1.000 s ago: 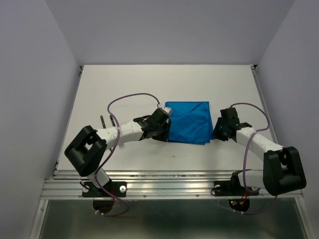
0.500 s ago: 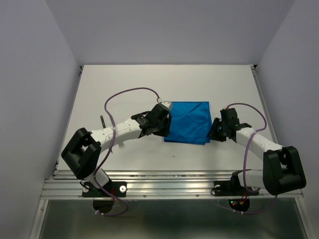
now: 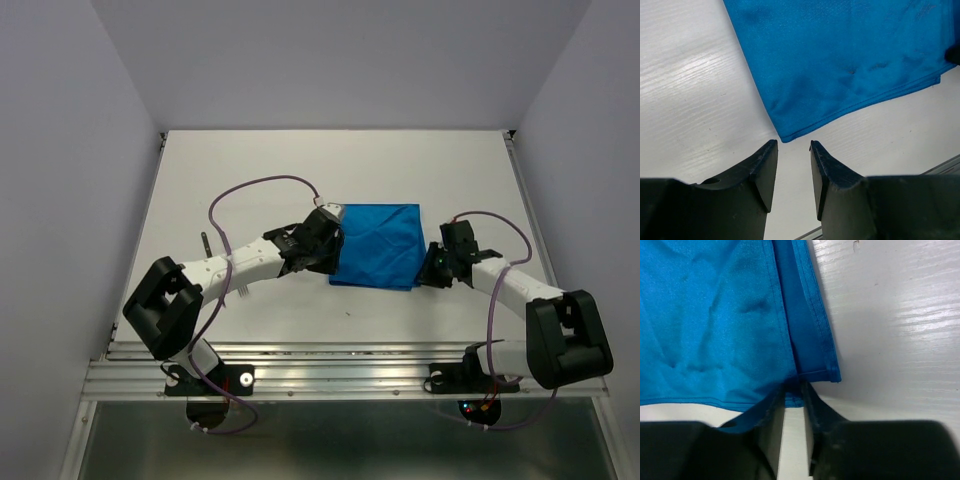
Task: Fold the napkin into a case and place the utensils inside
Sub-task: Smooth out the square-folded napkin at the center of the board.
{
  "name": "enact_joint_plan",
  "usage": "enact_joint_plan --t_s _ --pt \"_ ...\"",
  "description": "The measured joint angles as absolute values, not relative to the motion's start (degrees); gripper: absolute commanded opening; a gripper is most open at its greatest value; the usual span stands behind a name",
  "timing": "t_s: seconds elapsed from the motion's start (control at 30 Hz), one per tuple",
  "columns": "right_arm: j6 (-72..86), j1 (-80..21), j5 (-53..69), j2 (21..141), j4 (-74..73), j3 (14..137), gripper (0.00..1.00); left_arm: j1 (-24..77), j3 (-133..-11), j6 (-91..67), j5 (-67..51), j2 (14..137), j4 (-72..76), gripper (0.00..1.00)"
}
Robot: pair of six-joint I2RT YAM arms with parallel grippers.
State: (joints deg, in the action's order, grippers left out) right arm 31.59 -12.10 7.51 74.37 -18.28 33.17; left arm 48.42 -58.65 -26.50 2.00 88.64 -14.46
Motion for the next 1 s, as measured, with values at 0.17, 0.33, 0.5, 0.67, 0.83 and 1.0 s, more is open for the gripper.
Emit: enact_joint_plan --t_s 0.17,0.33,0.5,0.67,0.83,1.0 --pt "32.34 -12.1 6.79 74.46 -18.5 33.12 0.01 48.42 -58.65 -26.5 2.2 88.64 -14.46 0.43" --pt "32.88 -12.1 4.45 71.0 -19.35 33.12 0.01 48.42 -58.65 -26.5 2.59 88.62 -14.48 0.43" --pt "33.23 -12.1 0.45 67.57 -19.99 33.28 0.01 48.42 -58.65 -26.5 2.68 88.62 -14.5 0.43" --pt "33.52 -12.1 -3.27 68.31 -20.62 33.5 0.01 48.42 -59.31 -26.48 2.68 88.62 -14.85 0.43" --pt "34.28 -12.1 -7.07 70.74 -21.04 34.3 0.05 48.42 -60.64 -26.33 2.35 88.66 -14.81 0.43" --pt "34.74 -12.1 -8.43 73.65 -21.37 34.61 0.48 48.42 -61.06 -26.11 1.89 89.41 -14.74 0.43"
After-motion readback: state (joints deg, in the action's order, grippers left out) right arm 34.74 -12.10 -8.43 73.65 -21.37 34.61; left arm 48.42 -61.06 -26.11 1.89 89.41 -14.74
